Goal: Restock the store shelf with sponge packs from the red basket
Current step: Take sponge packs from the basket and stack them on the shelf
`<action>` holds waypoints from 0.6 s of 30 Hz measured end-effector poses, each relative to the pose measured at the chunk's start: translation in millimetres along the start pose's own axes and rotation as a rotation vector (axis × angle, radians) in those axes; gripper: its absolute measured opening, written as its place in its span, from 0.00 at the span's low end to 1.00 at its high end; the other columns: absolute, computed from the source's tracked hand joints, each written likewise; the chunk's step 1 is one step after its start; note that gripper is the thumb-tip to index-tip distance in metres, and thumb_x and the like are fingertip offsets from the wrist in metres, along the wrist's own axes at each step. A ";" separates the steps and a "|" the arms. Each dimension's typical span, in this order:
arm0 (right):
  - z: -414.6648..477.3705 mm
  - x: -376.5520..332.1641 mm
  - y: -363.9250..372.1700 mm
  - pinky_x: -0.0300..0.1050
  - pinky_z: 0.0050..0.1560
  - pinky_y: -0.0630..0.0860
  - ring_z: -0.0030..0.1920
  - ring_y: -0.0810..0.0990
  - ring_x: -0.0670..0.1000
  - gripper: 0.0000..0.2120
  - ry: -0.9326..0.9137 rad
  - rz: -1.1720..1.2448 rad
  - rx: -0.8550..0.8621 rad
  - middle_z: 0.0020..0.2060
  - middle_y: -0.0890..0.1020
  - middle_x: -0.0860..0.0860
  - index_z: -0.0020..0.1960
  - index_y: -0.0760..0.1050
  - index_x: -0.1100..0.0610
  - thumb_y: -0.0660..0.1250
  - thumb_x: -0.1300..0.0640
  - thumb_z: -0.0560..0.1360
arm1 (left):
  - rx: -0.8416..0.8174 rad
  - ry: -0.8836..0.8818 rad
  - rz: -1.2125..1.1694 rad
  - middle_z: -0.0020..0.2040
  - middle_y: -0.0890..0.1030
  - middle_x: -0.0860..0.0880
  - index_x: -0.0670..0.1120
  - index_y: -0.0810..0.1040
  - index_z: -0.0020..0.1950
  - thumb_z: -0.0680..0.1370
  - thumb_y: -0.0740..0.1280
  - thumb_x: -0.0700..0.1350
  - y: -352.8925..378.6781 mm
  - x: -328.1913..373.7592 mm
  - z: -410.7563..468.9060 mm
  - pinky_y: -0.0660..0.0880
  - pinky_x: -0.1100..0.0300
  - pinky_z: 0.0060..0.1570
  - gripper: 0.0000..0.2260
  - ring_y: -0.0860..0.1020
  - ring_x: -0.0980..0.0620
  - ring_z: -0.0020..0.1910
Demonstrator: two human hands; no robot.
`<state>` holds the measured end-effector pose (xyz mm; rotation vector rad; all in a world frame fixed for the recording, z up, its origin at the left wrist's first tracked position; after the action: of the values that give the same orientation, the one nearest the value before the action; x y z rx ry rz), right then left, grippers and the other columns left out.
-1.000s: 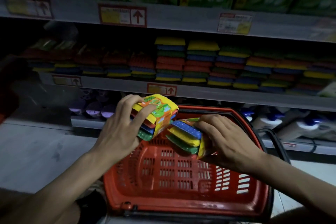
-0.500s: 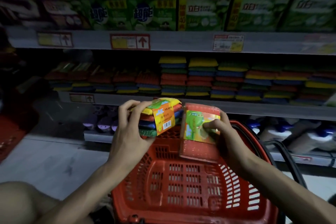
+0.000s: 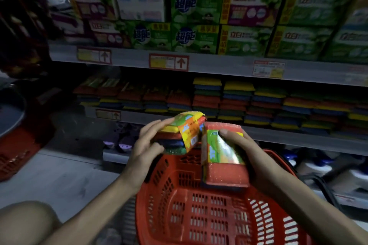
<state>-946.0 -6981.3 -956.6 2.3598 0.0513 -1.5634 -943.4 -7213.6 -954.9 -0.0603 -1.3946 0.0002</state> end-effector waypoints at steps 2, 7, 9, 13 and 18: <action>2.3 -2.9 4.2 0.55 0.44 0.84 0.47 0.88 0.60 0.29 -0.039 -0.019 0.059 0.50 0.87 0.59 0.65 0.74 0.55 0.80 0.52 0.67 | 0.014 -0.081 -0.220 0.74 0.75 0.46 0.50 0.80 0.70 0.77 0.69 0.46 -4.1 -5.2 0.3 0.77 0.48 0.65 0.20 0.75 0.47 0.72; 12.4 -7.5 32.9 0.50 0.42 0.84 0.45 0.88 0.56 0.31 -0.156 -0.218 0.102 0.47 0.87 0.58 0.59 0.69 0.60 0.83 0.57 0.65 | 0.126 -0.180 -0.428 0.65 0.83 0.45 0.50 0.78 0.70 0.74 0.70 0.39 -24.5 -26.3 3.0 0.82 0.58 0.55 0.24 0.82 0.47 0.63; 15.6 -9.8 41.7 0.49 0.43 0.85 0.47 0.88 0.56 0.27 -0.193 -0.302 0.097 0.47 0.87 0.56 0.57 0.69 0.58 0.82 0.58 0.68 | 0.120 -0.209 -0.468 0.66 0.83 0.45 0.48 0.73 0.75 0.71 0.73 0.37 -31.8 -35.5 10.5 0.81 0.63 0.53 0.32 0.82 0.51 0.63; 23.2 -17.2 57.3 0.54 0.50 0.85 0.49 0.87 0.56 0.28 -0.251 -0.364 0.062 0.49 0.87 0.54 0.58 0.69 0.59 0.82 0.56 0.66 | 0.040 -0.251 -0.434 0.64 0.83 0.41 0.44 0.77 0.71 0.57 0.87 0.53 -40.3 -40.7 20.2 0.75 0.57 0.60 0.46 0.81 0.48 0.63; 33.1 -17.5 70.1 0.45 0.41 0.82 0.42 0.87 0.52 0.28 -0.296 -0.499 0.022 0.44 0.86 0.53 0.57 0.67 0.60 0.82 0.58 0.68 | 0.047 -0.318 -0.425 0.62 0.85 0.46 0.54 0.78 0.70 0.65 0.83 0.42 -50.0 -45.0 16.9 0.78 0.56 0.49 0.35 0.84 0.51 0.57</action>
<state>-968.7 -7054.7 -936.2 2.2093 0.5974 -2.1294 -969.7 -7264.5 -994.0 0.2875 -1.7016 -0.3230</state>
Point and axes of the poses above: each hand's wrist, its own z-axis towards the middle knuckle, its own y-axis out of the palm, x = y × z, the point moved 9 cm from there along z, towards the middle knuckle
